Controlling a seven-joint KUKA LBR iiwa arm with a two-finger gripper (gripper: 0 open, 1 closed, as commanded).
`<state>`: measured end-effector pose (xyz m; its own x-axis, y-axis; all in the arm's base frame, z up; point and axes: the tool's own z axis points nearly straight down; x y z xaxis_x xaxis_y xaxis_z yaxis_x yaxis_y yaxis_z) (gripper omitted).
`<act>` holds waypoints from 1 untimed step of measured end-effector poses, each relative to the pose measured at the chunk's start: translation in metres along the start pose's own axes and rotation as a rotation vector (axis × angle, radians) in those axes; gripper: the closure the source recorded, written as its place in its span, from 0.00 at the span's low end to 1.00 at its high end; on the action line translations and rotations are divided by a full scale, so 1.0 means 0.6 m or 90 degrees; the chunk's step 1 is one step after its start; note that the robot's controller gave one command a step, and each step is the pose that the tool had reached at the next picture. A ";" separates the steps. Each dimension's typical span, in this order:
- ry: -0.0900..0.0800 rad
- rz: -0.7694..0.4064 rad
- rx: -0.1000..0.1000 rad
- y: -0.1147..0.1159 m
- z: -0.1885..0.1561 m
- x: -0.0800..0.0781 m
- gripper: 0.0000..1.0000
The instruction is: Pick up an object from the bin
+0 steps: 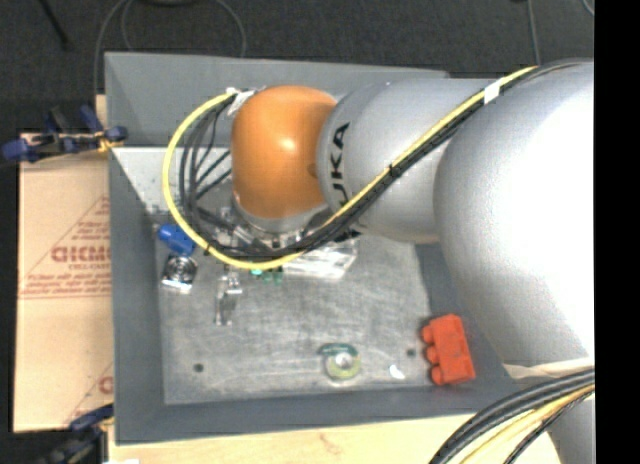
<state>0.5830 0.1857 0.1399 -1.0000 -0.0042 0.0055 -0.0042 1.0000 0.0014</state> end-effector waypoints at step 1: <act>-0.008 0.121 0.001 -0.221 -0.016 -0.075 0.00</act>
Offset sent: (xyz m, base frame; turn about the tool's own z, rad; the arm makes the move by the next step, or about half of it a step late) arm 0.0431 -0.1267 0.0081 0.1826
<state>0.6284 0.0535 0.1493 -0.9827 0.1848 -0.0075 0.1848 0.9828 -0.0005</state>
